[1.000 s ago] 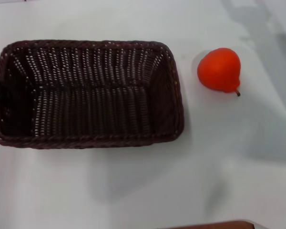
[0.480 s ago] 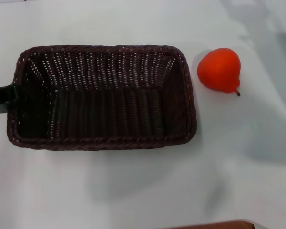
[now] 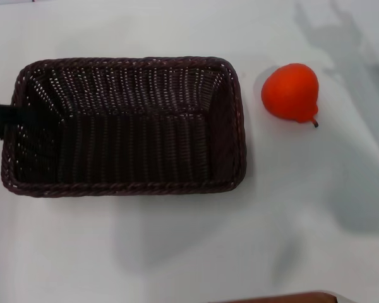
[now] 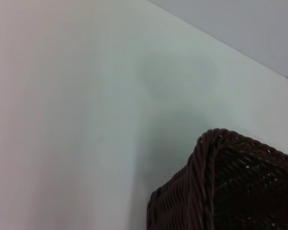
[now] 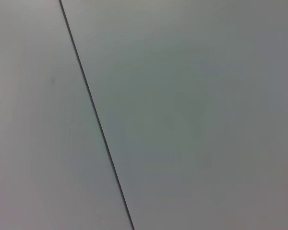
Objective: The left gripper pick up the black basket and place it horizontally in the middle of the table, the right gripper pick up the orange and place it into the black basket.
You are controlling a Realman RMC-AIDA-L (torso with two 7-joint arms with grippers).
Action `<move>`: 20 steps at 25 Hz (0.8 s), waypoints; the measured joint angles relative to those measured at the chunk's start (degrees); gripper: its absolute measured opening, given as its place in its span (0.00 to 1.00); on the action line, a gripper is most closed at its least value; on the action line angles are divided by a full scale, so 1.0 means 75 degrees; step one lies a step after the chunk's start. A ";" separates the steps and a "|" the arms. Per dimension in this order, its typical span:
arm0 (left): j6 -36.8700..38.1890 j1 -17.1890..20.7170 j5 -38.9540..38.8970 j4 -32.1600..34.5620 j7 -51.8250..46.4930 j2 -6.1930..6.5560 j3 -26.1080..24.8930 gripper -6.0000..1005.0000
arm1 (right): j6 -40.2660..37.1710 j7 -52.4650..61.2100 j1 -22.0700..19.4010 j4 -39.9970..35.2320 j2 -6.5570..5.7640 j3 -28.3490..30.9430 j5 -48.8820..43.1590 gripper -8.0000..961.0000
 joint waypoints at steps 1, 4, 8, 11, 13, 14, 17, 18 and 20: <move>-0.0091 -0.0011 -0.0001 0.0021 0.0103 0.0004 -0.0102 0.35 | 0.0077 0.0078 -0.0055 -0.0015 0.0003 -0.0065 0.0000 0.85; -0.0252 -0.0023 -0.0049 0.0012 0.0555 0.0014 -0.0593 0.44 | 0.0226 0.0279 -0.0223 -0.0023 0.0008 -0.0457 0.0002 0.85; 0.0067 -0.0003 -0.0960 0.0352 0.1738 -0.0019 -0.1758 0.59 | 0.0275 0.0341 -0.0372 -0.0064 -0.0027 -0.1484 -0.0005 0.85; 0.0384 0.0021 -0.2179 0.1082 0.2940 -0.0011 -0.2748 0.73 | 0.0239 0.0343 -0.0494 -0.0100 -0.0011 -0.1989 -0.0008 0.85; 0.0468 0.0030 -0.2923 0.1621 0.3640 -0.0014 -0.3367 0.78 | 0.0152 0.0347 -0.0531 -0.0210 0.0012 -0.2222 -0.0008 0.85; 0.0488 0.0040 -0.3380 0.1935 0.4040 -0.0016 -0.3647 0.80 | 0.0096 0.0349 -0.0520 -0.0317 0.0013 -0.2332 -0.0008 0.85; 0.0460 0.0086 -0.4382 0.2731 0.4966 -0.0016 -0.4193 0.88 | -0.0039 0.0341 -0.0495 -0.0557 0.0015 -0.2428 -0.0004 0.85; 0.0432 0.0120 -0.4642 0.2972 0.5250 -0.0023 -0.4303 0.88 | -0.0138 0.0332 -0.0489 -0.0616 0.0018 -0.2429 0.0004 0.85; 0.0384 0.0196 -0.5088 0.3342 0.5803 -0.0043 -0.4382 0.88 | -0.0470 0.0333 -0.0458 -0.0660 0.0021 -0.2424 0.0024 0.85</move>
